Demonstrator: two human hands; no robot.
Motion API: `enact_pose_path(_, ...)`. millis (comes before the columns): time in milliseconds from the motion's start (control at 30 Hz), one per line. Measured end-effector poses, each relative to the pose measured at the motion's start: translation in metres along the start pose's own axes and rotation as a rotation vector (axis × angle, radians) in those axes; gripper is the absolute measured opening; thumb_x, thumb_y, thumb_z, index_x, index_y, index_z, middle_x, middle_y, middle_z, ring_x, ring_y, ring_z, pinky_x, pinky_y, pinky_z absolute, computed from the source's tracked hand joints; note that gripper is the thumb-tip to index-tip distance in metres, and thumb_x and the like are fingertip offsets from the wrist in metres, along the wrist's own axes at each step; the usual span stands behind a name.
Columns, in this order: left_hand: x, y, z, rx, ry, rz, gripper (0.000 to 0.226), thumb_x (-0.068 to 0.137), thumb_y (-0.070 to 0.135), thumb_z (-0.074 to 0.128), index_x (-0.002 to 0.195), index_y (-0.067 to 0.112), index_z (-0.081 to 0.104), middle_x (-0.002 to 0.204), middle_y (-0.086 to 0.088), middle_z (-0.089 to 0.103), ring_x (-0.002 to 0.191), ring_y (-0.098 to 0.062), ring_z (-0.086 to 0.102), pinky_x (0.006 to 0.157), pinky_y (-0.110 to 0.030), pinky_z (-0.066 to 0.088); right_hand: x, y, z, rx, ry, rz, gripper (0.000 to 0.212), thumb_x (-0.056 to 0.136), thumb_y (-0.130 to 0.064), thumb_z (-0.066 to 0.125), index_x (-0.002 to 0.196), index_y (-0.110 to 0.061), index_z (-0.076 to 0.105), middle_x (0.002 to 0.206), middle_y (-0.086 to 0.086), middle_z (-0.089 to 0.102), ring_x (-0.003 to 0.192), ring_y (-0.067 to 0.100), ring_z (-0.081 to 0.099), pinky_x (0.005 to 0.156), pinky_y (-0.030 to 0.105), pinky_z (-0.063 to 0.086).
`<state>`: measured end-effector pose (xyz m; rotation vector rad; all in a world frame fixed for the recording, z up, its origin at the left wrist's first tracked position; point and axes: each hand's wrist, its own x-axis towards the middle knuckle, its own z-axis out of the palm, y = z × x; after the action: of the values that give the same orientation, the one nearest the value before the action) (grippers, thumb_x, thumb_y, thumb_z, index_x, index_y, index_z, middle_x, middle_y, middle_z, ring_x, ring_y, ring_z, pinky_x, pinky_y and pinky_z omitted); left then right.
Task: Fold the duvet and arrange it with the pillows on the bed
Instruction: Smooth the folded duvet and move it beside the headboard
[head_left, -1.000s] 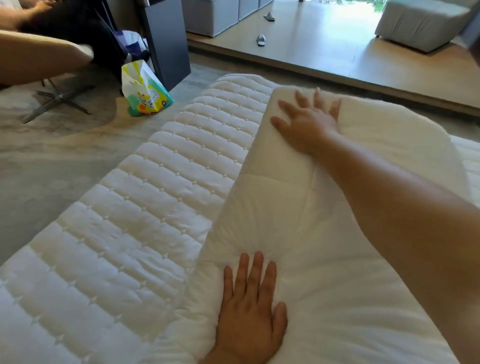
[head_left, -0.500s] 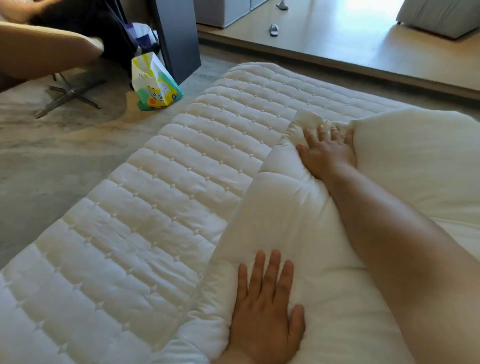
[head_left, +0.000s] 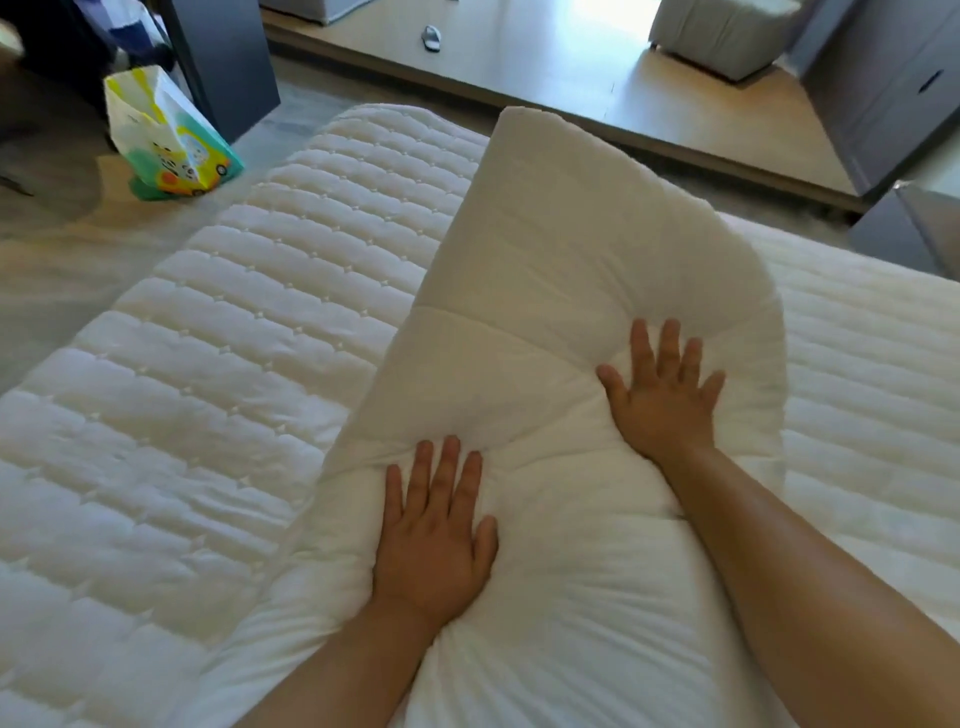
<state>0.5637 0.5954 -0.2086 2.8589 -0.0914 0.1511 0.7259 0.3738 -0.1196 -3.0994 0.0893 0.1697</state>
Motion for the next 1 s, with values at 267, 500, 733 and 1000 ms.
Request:
enact_pose_path(267,0.001,-0.002,-0.022,0.027,-0.076,-0.027,0.069,0.094,0.049,0.027,0.153,0.014,0.028,0.161,-0.013,0.022,0.148,-0.033,0.02,0.117,-0.057,0.013,-0.075,-0.015,-0.066,0.04,-0.221,-0.098,0.076,0.089,-0.071,0.019,0.152,-0.033,-0.001,0.16,-0.001,-0.013,0.146,0.027,-0.013,0.114,0.058,-0.005)
enact_pose_path(500,-0.002,0.005,-0.052,-0.007,-0.163,-0.04,0.078,0.088,0.06,0.002,0.157,0.024,0.002,0.165,-0.004,-0.001,0.152,-0.025,-0.004,0.121,-0.05,-0.001,-0.345,-0.023,0.0,0.021,-0.045,-0.38,0.069,0.077,-0.073,0.044,0.133,-0.033,0.053,0.147,0.011,0.044,0.136,0.041,0.033,0.1,0.07,0.023)
enact_pose_path(733,-0.011,0.019,-0.092,0.049,-0.349,-0.032,0.071,0.096,0.061,0.019,0.155,0.032,-0.008,0.165,0.003,-0.011,0.151,-0.022,-0.007,0.121,-0.048,0.004,-0.346,-0.007,0.062,-0.031,-0.164,-0.348,0.071,0.092,-0.067,0.025,0.151,-0.029,0.02,0.16,0.01,0.006,0.146,0.039,0.001,0.106,0.069,0.012)
enact_pose_path(1000,-0.014,0.011,-0.136,0.148,-0.419,0.03,0.076,0.092,0.069,0.013,0.156,0.031,-0.002,0.165,0.005,-0.007,0.151,-0.02,0.0,0.12,-0.048,0.009,-0.405,-0.006,0.03,0.084,-0.107,-0.526,0.068,0.09,-0.067,0.034,0.148,-0.03,0.032,0.158,0.011,0.019,0.145,0.039,0.009,0.105,0.067,0.016)
